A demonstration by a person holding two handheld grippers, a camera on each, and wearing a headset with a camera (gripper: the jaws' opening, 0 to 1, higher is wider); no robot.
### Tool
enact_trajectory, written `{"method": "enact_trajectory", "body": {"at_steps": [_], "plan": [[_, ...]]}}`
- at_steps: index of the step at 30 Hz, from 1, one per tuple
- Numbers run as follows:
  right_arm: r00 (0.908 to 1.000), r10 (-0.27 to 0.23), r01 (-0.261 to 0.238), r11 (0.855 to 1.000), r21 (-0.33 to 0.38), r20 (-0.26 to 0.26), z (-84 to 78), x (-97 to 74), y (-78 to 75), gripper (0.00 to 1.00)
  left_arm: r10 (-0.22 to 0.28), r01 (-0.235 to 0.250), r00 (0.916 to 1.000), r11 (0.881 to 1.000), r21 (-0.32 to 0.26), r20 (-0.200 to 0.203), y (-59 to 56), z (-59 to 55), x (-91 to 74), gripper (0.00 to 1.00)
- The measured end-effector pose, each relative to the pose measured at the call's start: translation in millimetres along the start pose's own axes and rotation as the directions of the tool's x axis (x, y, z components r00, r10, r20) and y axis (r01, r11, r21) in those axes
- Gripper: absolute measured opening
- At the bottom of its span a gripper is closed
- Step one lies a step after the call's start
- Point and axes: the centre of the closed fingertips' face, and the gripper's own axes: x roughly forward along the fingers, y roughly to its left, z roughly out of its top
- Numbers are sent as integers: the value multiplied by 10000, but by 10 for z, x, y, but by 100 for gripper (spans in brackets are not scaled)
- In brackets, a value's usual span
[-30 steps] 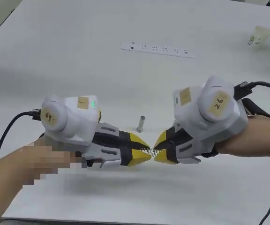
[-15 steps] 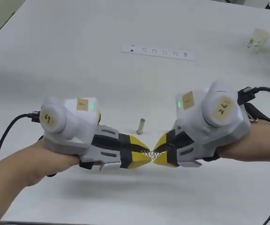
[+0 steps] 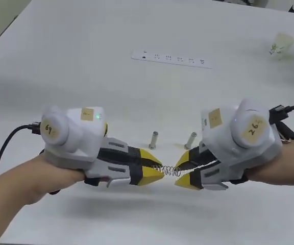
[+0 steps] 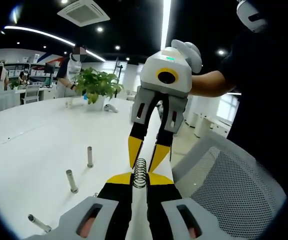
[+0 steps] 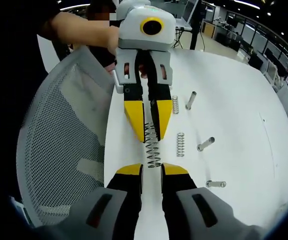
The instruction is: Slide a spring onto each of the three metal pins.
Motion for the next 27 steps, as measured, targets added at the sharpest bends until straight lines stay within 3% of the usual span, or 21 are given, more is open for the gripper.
{"method": "enact_trajectory", "body": {"at_steps": [17,27], "plan": [[9998,-159,169,9972,-733,137,66,-66,-22,8,-51,52,10000,9999,93,-38,-19,5,3,2],[9995,-54,97,9910,-1334,323,192,-156,-31,7,-61,62,9998,10000,47,-166,-6,-70,21,2]]}}
